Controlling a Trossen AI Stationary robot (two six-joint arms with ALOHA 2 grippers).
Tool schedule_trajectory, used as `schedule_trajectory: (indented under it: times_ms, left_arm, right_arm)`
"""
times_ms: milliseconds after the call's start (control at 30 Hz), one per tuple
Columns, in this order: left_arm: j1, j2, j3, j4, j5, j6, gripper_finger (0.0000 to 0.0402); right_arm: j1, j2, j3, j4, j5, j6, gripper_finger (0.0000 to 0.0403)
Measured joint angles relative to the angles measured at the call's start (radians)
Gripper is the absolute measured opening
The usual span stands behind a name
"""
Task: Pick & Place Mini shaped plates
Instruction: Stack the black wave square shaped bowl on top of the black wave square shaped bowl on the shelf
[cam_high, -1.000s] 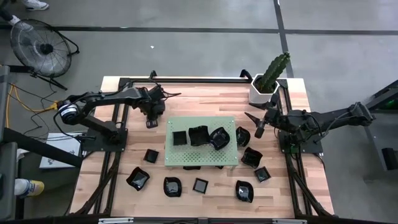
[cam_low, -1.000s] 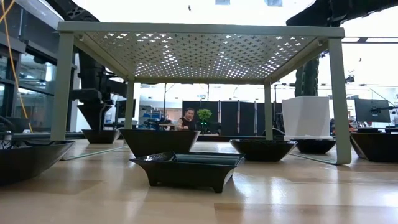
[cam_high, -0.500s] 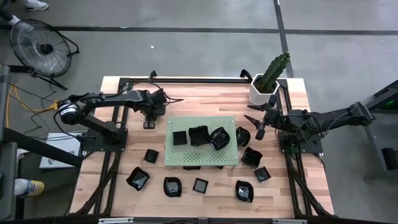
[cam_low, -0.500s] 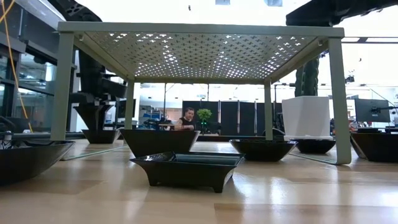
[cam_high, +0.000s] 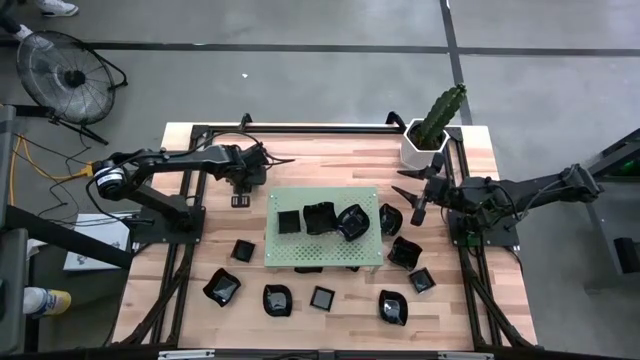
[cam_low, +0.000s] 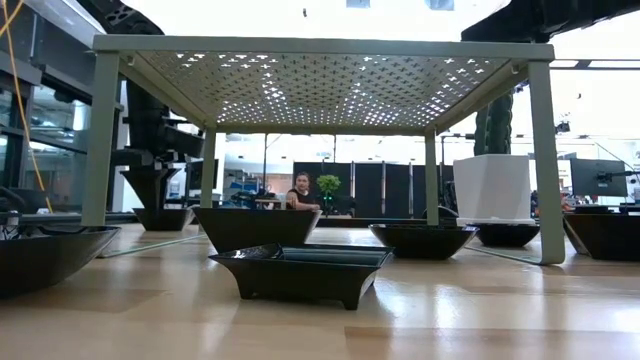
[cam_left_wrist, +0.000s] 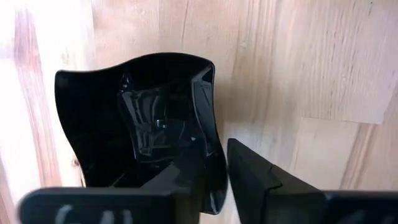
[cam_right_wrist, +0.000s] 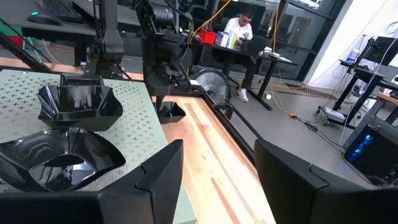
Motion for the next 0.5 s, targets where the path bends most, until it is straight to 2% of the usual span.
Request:
schedule_trajectory:
  times_ms: [233, 500]
  left_arm:
    - [0.0, -0.001, 0.0, -0.001, 0.002, -0.007, 0.0006]
    - [0.0, -0.002, 0.001, -0.007, -0.007, -0.004, 0.0002]
  right_arm:
    - [0.0, 0.0, 0.0, 0.001, 0.0, 0.001, 0.0193]
    - [0.0, 0.0, 0.0, 0.002, 0.001, 0.002, 0.0193]
